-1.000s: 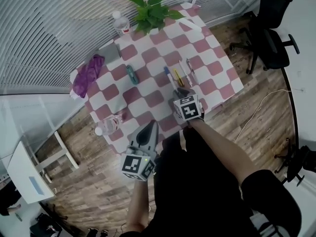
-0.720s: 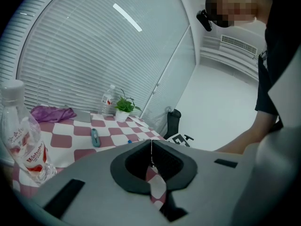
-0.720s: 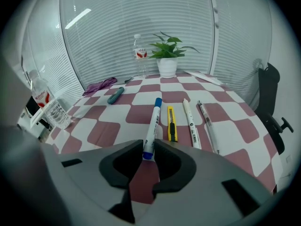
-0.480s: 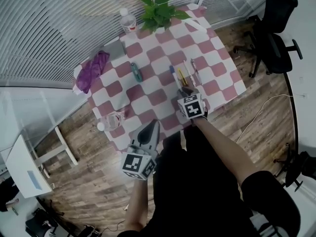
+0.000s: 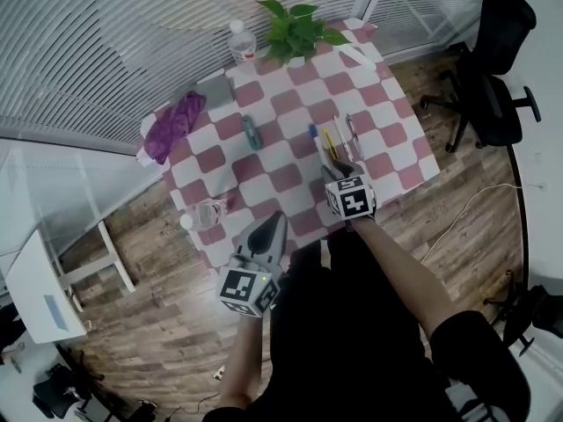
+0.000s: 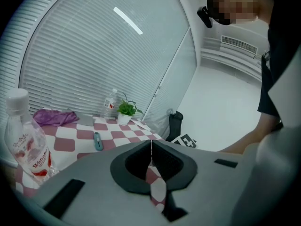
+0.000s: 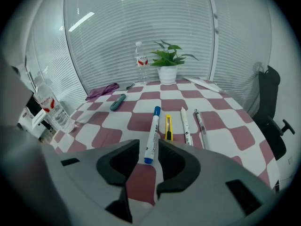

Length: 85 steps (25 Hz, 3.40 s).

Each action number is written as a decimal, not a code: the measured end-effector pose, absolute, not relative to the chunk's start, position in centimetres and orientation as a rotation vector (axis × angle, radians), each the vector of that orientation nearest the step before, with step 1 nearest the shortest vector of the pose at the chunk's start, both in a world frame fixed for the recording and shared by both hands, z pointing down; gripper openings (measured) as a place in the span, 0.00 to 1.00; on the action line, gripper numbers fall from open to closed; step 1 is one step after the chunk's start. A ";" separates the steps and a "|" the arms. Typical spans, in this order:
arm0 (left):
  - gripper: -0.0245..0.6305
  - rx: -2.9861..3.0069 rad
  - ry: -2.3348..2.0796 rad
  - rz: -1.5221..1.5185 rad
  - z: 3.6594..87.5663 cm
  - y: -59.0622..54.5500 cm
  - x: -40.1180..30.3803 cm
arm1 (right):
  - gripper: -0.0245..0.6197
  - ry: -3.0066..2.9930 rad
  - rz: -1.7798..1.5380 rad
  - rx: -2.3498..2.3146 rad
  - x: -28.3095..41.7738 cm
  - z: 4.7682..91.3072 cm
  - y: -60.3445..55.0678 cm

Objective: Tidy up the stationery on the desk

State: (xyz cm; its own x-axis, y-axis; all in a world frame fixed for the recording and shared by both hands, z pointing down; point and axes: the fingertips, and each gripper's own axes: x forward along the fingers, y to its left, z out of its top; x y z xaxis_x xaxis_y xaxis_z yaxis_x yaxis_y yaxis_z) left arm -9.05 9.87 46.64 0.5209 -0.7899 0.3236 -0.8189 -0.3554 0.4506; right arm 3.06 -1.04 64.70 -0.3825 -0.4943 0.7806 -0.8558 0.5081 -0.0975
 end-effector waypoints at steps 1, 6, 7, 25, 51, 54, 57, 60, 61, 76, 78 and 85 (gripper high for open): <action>0.09 2.194 -1.315 0.062 46.5 9.6 -9.1 | 0.26 -2.058 0.658 1.109 3.1 64.1 -1.1; 0.09 2.156 -1.385 0.075 46.7 8.2 -9.7 | 0.25 -2.127 0.646 1.133 3.6 60.4 -1.2; 0.09 2.151 -1.394 0.080 46.9 7.8 -9.8 | 0.25 -2.143 0.637 1.134 3.7 59.6 -1.3; 0.09 1.916 -1.592 0.193 54.5 -1.4 -12.6 | 0.07 -2.347 0.490 0.985 6.1 51.4 -3.0; 0.33 1.522 -1.763 0.463 67.4 -8.5 -16.5 | 0.07 -2.373 0.518 0.815 10.5 53.8 -7.1; 0.33 1.498 -1.778 0.494 67.7 -8.6 -16.9 | 0.07 -2.367 0.528 0.816 10.7 54.1 -7.2; 0.30 1.493 -1.777 0.551 67.9 -8.6 -17.0 | 0.07 -2.362 0.548 0.823 11.0 54.3 -7.3; 0.29 1.489 -1.773 0.563 68.0 -8.5 -17.0 | 0.07 -2.363 0.561 0.827 11.0 54.3 -7.4; 0.29 1.487 -1.773 0.559 68.0 -8.5 -17.0 | 0.07 -2.366 0.561 0.828 11.0 54.2 -7.4; 0.27 1.439 -1.738 0.483 66.6 -4.7 -10.7 | 0.07 -2.405 0.552 0.797 10.6 53.1 -6.7; 0.27 1.447 -1.723 0.482 66.6 -4.1 -9.0 | 0.07 -2.408 0.552 0.788 10.6 53.0 -6.5; 0.27 1.453 -1.688 0.498 66.9 -2.6 -4.0 | 0.07 -2.414 0.550 0.757 11.3 53.1 -6.4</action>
